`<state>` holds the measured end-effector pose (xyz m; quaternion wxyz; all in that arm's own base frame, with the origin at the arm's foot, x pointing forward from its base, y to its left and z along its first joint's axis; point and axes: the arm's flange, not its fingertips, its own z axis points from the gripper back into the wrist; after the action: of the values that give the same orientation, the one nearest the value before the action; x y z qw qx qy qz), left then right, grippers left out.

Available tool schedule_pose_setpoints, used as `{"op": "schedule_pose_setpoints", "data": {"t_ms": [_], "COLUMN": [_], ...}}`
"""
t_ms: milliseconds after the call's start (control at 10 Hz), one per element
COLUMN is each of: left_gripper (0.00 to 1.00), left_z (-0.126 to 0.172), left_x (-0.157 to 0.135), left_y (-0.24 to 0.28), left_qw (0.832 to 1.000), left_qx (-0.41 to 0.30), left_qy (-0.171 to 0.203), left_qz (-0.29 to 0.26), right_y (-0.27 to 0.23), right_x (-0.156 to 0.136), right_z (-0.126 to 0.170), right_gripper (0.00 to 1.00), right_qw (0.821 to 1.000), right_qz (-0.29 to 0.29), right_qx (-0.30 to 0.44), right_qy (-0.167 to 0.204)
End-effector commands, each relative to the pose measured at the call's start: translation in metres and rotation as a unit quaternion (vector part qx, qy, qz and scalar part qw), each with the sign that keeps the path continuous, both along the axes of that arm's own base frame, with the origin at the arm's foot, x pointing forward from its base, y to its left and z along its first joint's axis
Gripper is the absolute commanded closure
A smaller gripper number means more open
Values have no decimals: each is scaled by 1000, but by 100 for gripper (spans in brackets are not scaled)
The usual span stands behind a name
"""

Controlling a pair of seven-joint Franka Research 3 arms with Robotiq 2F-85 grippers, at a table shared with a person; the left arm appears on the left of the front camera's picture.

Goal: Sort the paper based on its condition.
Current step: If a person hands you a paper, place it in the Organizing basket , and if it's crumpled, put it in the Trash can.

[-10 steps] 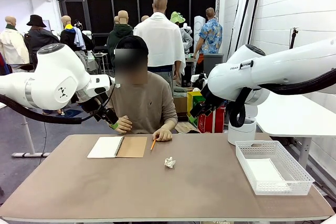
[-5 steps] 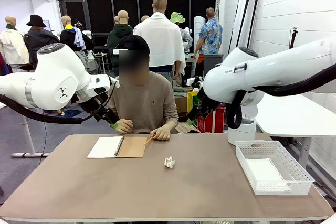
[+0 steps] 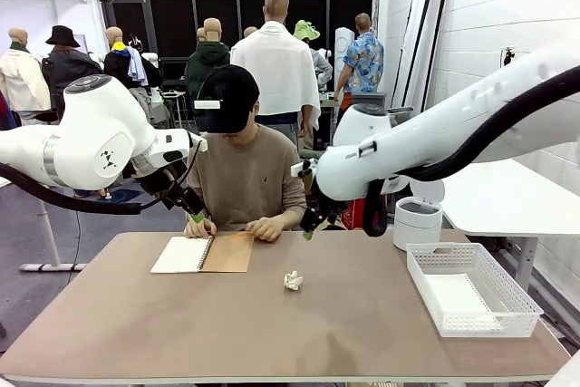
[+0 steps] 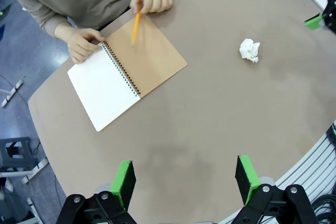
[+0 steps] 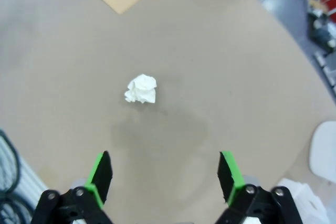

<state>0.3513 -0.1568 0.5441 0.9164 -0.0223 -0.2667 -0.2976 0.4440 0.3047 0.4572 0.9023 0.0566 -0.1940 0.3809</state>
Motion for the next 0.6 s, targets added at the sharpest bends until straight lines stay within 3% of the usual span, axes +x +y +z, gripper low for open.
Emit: {"op": "schedule_pose_setpoints", "data": {"t_ms": [0,200,400,500], "left_gripper": [0,0,0,0], "left_z": [0,0,0,0], "left_x": [1,1,1,1], "left_y": [2,2,2,2], "left_qw": [1000,1000,1000,1000], "left_qx": [3,3,3,3], "left_qy": [-1,-1,-1,-1], "left_qz": [-1,-1,-1,-1], "right_y": [24,37,33,33], "right_x": [12,20,16,15], "right_z": [-10,-28,-21,-33], "right_gripper": [0,0,0,0], "right_qw": [1000,999,999,999], "right_qz": [2,6,-6,17], "right_qx": [-27,-48,-46,-35], "right_qy": [7,8,17,14]}}
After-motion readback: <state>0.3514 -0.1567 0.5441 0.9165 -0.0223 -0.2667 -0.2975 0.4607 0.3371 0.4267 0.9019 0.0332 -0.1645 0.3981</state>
